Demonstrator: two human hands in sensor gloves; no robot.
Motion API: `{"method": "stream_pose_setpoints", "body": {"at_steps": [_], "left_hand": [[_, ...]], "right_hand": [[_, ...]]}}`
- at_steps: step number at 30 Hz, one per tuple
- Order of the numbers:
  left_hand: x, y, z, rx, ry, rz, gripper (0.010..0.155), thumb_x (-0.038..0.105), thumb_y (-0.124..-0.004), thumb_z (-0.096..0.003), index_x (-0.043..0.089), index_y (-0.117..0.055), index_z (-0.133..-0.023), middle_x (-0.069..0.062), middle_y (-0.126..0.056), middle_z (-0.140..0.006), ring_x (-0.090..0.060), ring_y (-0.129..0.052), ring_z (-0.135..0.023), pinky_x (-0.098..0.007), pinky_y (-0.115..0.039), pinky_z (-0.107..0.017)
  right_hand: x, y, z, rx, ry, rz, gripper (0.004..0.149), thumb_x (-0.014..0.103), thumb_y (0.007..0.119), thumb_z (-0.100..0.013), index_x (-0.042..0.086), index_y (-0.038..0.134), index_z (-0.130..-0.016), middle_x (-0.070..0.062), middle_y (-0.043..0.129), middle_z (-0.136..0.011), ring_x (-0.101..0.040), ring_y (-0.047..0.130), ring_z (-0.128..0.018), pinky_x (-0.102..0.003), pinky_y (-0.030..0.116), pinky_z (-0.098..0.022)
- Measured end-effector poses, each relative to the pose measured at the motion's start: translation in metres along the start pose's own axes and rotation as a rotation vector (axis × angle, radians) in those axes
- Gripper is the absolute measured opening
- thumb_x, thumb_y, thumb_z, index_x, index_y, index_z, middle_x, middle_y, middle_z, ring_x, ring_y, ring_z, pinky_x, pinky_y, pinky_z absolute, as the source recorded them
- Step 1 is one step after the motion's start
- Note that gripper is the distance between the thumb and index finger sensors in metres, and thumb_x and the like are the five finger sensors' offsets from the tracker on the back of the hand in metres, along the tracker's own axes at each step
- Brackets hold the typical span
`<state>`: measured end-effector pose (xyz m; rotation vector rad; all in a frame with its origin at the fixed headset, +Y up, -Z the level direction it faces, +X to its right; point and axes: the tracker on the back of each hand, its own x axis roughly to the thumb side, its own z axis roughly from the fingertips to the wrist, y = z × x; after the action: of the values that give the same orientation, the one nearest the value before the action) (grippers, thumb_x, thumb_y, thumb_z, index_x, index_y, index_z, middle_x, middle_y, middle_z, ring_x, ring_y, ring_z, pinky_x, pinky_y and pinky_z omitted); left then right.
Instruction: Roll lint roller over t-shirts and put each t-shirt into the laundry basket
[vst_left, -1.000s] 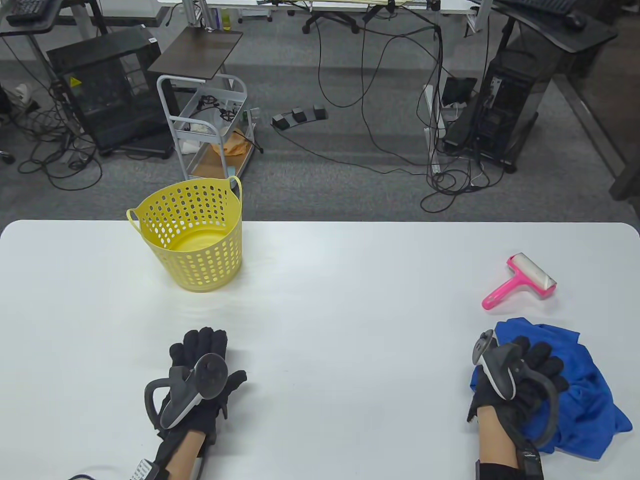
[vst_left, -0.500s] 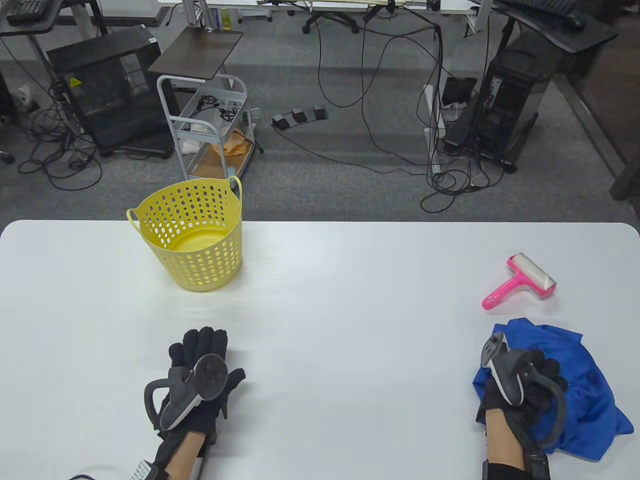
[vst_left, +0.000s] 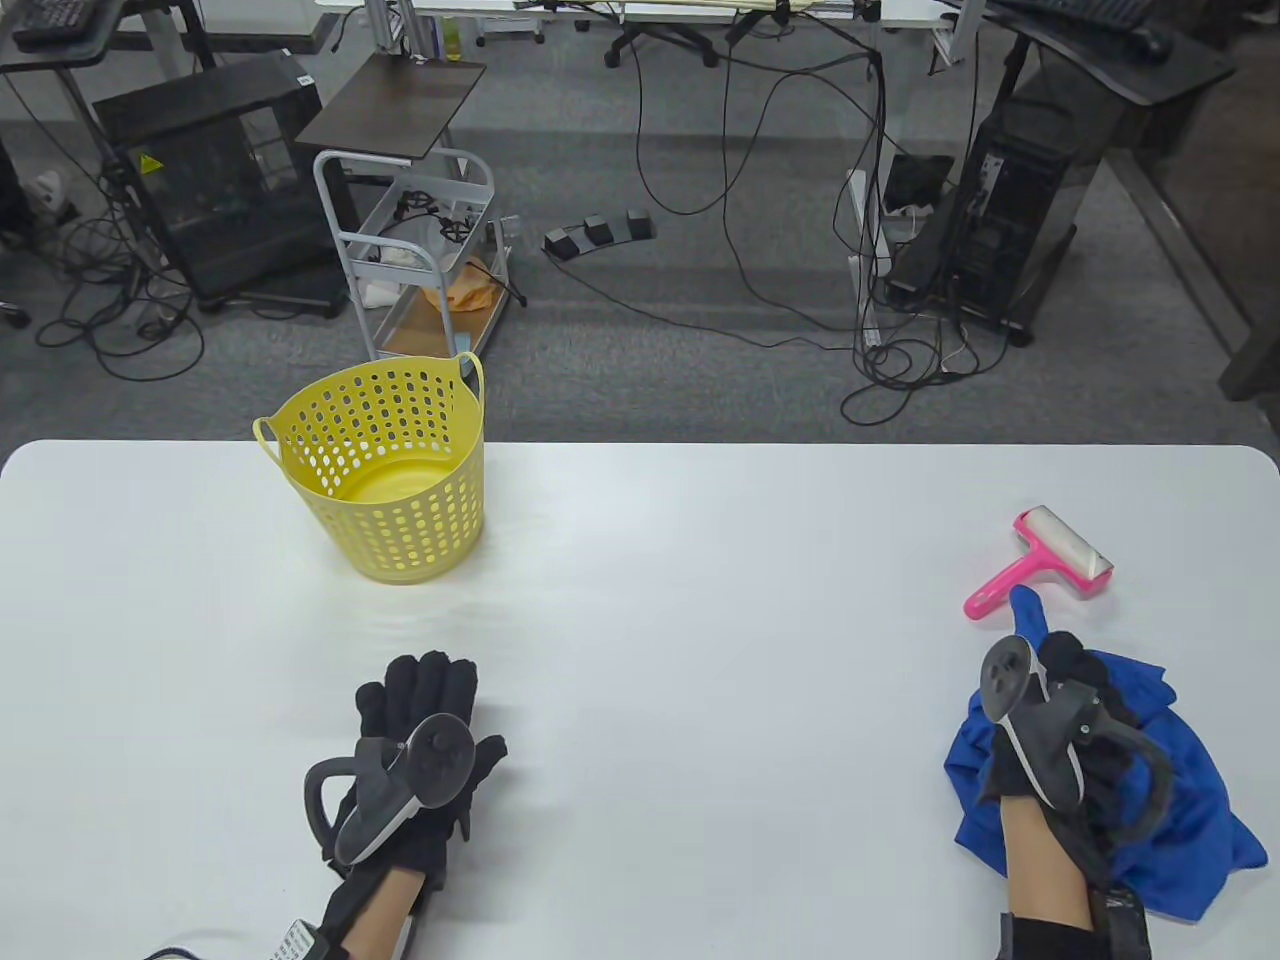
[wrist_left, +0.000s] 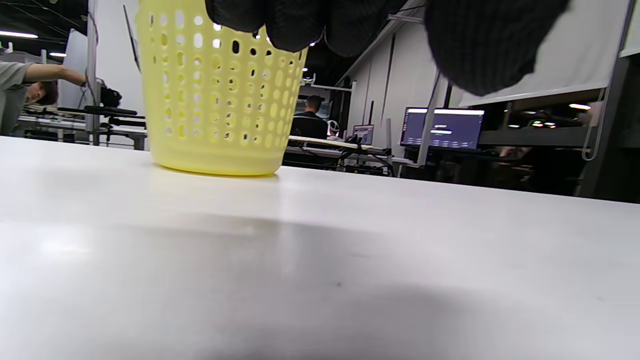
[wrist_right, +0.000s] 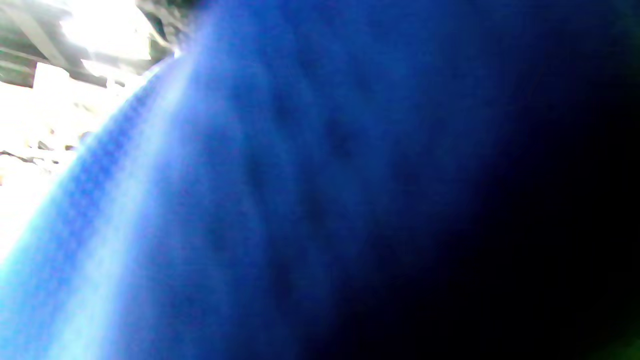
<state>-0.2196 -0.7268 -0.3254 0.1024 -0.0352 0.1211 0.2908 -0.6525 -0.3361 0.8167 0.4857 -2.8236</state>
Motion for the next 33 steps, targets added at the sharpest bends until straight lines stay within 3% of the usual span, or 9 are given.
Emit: {"method": "stream_pose_setpoints", "body": {"at_steps": [9, 12, 17, 20, 23, 24, 25, 30, 33], "left_hand": [[0.043, 0.011, -0.009, -0.011, -0.147, 0.034, 0.080, 0.060, -0.073, -0.0453, 0.033, -0.038, -0.112, 0.002, -0.041, -0.121, -0.030, -0.041, -0.116, -0.049, -0.033, -0.082], [0.056, 0.020, -0.019, -0.019, -0.171, 0.144, 0.089, 0.061, -0.074, -0.0449, 0.033, -0.022, -0.112, -0.002, -0.029, -0.121, -0.032, -0.043, -0.116, -0.051, -0.035, -0.082], [0.095, 0.059, -0.037, -0.022, -0.260, 0.444, 0.115, 0.064, -0.075, -0.0419, 0.024, 0.015, -0.101, -0.014, 0.000, -0.114, -0.046, -0.043, -0.114, -0.061, -0.045, -0.079], [0.098, 0.097, -0.056, 0.038, -0.283, 0.677, 0.119, 0.065, -0.076, -0.0401, 0.029, 0.022, -0.097, -0.016, 0.011, -0.109, -0.054, -0.029, -0.112, -0.069, -0.046, -0.076], [0.084, 0.135, -0.071, 0.120, -0.323, 0.840, 0.080, 0.059, -0.077, -0.0431, 0.046, -0.033, -0.109, -0.011, -0.009, -0.117, -0.053, -0.031, -0.112, -0.073, -0.045, -0.072], [0.079, 0.145, -0.073, 0.144, -0.333, 0.878, 0.056, 0.053, -0.077, -0.0465, 0.042, -0.065, -0.100, -0.006, -0.031, -0.121, -0.051, -0.035, -0.113, -0.074, -0.043, -0.072], [0.073, 0.158, -0.074, 0.158, -0.345, 0.879, 0.046, 0.050, -0.077, -0.0477, 0.040, -0.073, -0.093, -0.003, -0.050, -0.119, -0.048, -0.043, -0.113, -0.074, -0.044, -0.072], [0.045, 0.218, -0.073, 0.222, -0.401, 1.037, 0.043, 0.049, -0.075, -0.0494, 0.037, -0.071, -0.090, -0.002, -0.079, -0.103, -0.037, -0.085, -0.099, -0.063, -0.065, -0.071], [0.048, 0.257, -0.068, 0.250, -0.424, 0.955, 0.042, 0.048, -0.076, -0.0500, 0.035, -0.072, -0.090, 0.001, -0.092, -0.090, -0.027, -0.102, -0.081, -0.054, -0.076, -0.066]], "right_hand": [[0.070, -0.088, 0.026, -0.241, -0.334, -0.168, 0.043, 0.032, 0.064, -0.048, 0.023, 0.053, -0.088, 0.003, 0.079, -0.088, -0.012, 0.092, -0.064, -0.041, 0.083, -0.060], [0.089, -0.124, 0.036, -0.287, -0.469, -0.332, 0.044, 0.032, 0.066, -0.048, 0.024, 0.053, -0.088, 0.004, 0.078, -0.089, -0.012, 0.092, -0.066, -0.041, 0.084, -0.059], [0.120, -0.205, 0.058, -0.275, -0.653, -0.758, 0.044, 0.031, 0.065, -0.049, 0.023, 0.051, -0.090, 0.003, 0.076, -0.091, -0.013, 0.091, -0.068, -0.042, 0.083, -0.062], [0.130, -0.235, 0.057, -0.230, -0.725, -0.961, 0.044, 0.031, 0.065, -0.049, 0.023, 0.051, -0.090, 0.003, 0.075, -0.092, -0.012, 0.091, -0.069, -0.041, 0.083, -0.062], [0.132, -0.243, 0.045, -0.165, -0.760, -1.133, 0.044, 0.030, 0.065, -0.049, 0.023, 0.050, -0.090, 0.003, 0.075, -0.093, -0.013, 0.091, -0.070, -0.042, 0.082, -0.063], [0.131, -0.242, 0.039, -0.160, -0.744, -1.166, 0.044, 0.030, 0.065, -0.049, 0.023, 0.050, -0.090, 0.003, 0.075, -0.093, -0.014, 0.091, -0.070, -0.042, 0.082, -0.063], [0.130, -0.239, 0.031, -0.148, -0.744, -1.180, 0.044, 0.030, 0.065, -0.049, 0.023, 0.051, -0.090, 0.002, 0.075, -0.093, -0.013, 0.091, -0.070, -0.042, 0.082, -0.063], [0.123, -0.219, -0.004, -0.076, -0.660, -1.179, 0.045, 0.030, 0.065, -0.049, 0.023, 0.051, -0.091, 0.001, 0.073, -0.097, -0.016, 0.092, -0.074, -0.044, 0.082, -0.064], [0.130, -0.212, -0.010, -0.028, -0.642, -1.170, 0.045, 0.030, 0.067, -0.050, 0.024, 0.052, -0.091, -0.001, 0.073, -0.100, -0.019, 0.093, -0.076, -0.046, 0.082, -0.063]]}}
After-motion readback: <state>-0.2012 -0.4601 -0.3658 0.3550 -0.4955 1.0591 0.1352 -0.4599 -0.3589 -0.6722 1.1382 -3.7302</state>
